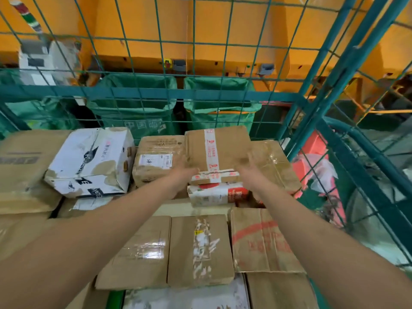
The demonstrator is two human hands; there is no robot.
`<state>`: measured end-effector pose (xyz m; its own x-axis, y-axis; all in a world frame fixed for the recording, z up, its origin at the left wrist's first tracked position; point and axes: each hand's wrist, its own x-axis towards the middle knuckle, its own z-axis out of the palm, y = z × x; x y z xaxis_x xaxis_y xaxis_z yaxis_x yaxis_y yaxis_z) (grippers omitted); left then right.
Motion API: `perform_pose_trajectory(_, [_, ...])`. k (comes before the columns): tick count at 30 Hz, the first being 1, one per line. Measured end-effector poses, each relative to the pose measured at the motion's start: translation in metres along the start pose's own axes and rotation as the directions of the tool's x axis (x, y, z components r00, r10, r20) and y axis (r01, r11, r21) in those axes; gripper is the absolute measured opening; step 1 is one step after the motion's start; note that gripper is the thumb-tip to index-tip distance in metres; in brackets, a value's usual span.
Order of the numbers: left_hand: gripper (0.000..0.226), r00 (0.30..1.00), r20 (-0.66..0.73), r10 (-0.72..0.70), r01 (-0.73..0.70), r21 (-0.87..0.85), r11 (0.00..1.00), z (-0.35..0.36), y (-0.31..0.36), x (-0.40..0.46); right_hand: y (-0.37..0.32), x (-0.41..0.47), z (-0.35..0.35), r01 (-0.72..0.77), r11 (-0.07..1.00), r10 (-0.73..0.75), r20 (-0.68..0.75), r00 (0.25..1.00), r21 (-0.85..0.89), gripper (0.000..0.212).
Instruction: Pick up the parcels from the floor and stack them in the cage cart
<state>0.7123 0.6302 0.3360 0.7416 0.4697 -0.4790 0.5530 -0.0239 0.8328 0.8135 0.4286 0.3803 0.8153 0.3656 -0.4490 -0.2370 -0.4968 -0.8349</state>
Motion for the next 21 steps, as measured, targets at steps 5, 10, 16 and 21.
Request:
perform_pose_trajectory(5, [0.082,0.996,0.085,-0.034,0.032,0.025,0.999,0.017,0.007,-0.006,0.01,0.012,0.009,-0.025,1.0,0.027,0.121,0.992,-0.016,0.08])
perform_pose_trajectory(10, [0.08,0.99,0.142,0.002,-0.023,0.149,0.989,0.023,0.018,0.005,0.015,0.015,0.004,-0.049,0.999,0.05,0.128,0.99,-0.012,0.076])
perform_pose_trajectory(16, [0.088,0.986,0.162,0.036,-0.07,0.213,0.974,0.038,0.014,-0.002,0.031,0.0,-0.008,-0.074,0.997,0.074,0.101,0.992,-0.006,0.068])
perform_pose_trajectory(21, [0.082,0.979,0.203,0.013,-0.06,0.229,0.972,0.057,0.011,-0.041,0.031,-0.034,-0.022,-0.06,0.997,0.055,0.099,0.994,0.043,0.065])
